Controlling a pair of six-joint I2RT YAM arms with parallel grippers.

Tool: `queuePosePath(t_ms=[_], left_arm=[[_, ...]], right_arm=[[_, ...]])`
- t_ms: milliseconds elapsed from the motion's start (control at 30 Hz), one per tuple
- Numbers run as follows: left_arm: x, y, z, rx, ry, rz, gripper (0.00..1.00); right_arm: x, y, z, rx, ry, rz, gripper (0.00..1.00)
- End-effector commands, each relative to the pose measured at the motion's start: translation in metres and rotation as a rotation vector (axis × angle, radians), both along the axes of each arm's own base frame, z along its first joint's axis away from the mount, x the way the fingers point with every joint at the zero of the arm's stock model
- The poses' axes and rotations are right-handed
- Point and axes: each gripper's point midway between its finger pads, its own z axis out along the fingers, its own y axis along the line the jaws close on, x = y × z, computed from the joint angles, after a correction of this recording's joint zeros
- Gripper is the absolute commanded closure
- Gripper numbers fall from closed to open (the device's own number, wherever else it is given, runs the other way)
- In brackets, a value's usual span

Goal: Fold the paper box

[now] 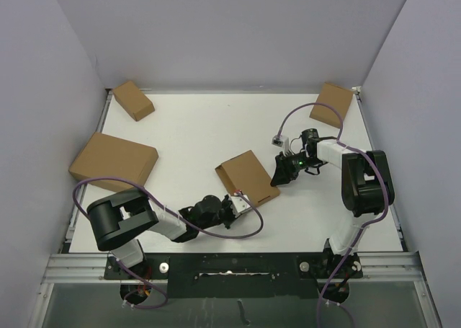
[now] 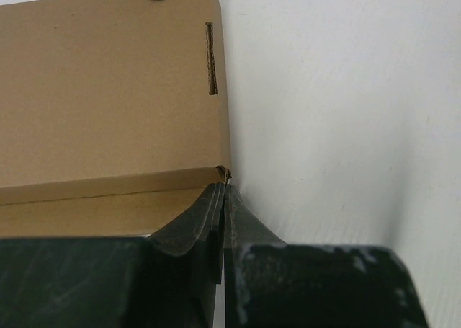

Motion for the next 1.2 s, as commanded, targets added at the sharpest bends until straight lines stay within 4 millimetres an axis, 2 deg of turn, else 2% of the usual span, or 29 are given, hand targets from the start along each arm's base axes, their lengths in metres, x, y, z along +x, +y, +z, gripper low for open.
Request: queuePosePath(t_ms=[0, 1167], left_arm=[[0.0066, -0.0024, 0.0245, -0.083, -0.004, 0.033, 1.0], [0.0128, -0.0008, 0.0315, -0.161, 0.034, 0.107, 1.0]], right_arm=[[0.0112, -0.0053, -0.0087, -0.058, -0.027, -0.002, 0.73], [0.0121, -0.0066, -0.0103, -0.069, -0.024, -0.008, 0.73]])
